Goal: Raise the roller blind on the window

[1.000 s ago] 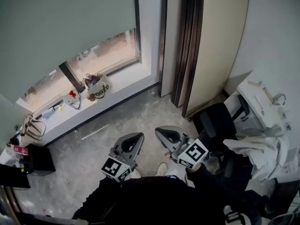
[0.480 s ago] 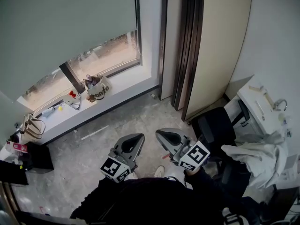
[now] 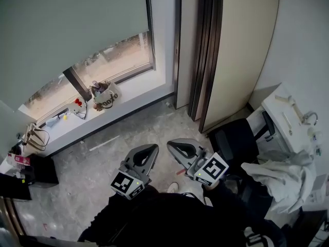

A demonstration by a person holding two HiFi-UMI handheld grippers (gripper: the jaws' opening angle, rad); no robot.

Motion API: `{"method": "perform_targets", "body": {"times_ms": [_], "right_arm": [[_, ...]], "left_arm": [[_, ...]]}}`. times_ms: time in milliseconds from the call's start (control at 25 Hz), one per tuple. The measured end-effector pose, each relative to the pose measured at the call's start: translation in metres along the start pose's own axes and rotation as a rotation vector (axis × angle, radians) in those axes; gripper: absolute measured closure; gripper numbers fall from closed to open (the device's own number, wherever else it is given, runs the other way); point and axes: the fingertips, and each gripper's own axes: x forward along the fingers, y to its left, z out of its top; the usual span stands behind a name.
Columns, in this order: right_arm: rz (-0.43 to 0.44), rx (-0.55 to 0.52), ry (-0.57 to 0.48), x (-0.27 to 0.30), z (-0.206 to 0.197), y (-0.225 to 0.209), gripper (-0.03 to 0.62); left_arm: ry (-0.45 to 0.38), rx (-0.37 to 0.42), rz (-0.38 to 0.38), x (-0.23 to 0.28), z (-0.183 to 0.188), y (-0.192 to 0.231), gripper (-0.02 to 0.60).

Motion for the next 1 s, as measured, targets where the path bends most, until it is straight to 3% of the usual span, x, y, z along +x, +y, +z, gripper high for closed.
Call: {"method": "perform_targets", "body": {"times_ms": [240,440,760,1000], "right_arm": [[0.005,0.016,-0.004,0.027,-0.003,-0.034,0.588],[-0.005,0.045,0.003,0.076,-0.011,-0.074,0.588],[-0.043,0.005,0.003,0.175,-0.001,-0.146,0.588],[-0.087,-0.011,0.005,0.229,0.000,-0.185,0.588]], "left_arm": [[-0.002,-0.010,0.011,0.022,-0.002,0.036,0.575],[-0.014,-0.003,-0.010,0.043,-0.003,0.096,0.575],[-0.016,-0.006,-0.067,0.083,0.023,0.210,0.574],[-0.006,-0.019,-0.110,0.100,0.036,0.274,0.574]]}}
